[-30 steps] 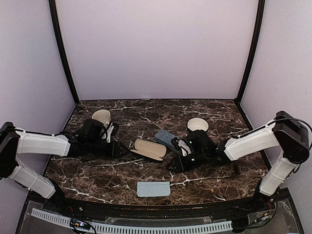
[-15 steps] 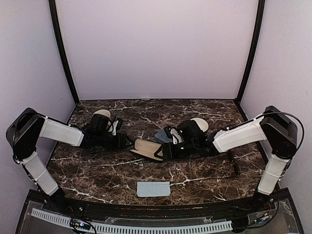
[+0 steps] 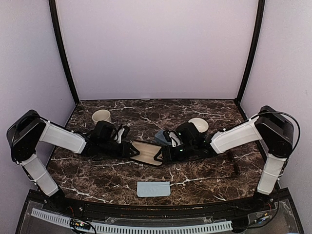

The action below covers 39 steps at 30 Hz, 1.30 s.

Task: Organize the sunglasses
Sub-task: Adjust the opened sunglasses case at the center of the board.

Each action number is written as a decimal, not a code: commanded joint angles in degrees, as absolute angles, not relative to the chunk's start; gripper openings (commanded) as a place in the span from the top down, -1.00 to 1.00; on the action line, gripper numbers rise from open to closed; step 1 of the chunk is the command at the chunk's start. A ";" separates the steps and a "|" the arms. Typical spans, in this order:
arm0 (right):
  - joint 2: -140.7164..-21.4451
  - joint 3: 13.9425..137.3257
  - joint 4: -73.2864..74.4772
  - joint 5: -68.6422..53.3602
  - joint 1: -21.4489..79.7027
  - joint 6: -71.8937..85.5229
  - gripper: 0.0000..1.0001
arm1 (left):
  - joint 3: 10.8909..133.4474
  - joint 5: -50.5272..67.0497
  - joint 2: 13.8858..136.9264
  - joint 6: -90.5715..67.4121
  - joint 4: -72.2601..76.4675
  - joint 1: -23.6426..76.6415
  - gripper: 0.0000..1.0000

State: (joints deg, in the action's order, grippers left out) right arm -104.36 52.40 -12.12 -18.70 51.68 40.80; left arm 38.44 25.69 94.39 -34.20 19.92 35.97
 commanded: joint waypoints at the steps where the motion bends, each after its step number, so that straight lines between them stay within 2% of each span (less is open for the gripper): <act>1: -103.54 53.06 -13.48 -19.70 51.33 40.02 -0.20 | 36.54 24.59 90.05 -35.47 19.73 37.50 0.23; 28: -100.45 55.22 -6.53 -17.54 49.78 35.66 -0.20 | 38.22 25.94 91.24 -35.14 18.77 40.32 0.22; 39: -99.22 54.45 -5.78 -17.11 49.58 35.18 -0.20 | 42.39 25.34 90.63 -33.62 16.14 40.34 0.21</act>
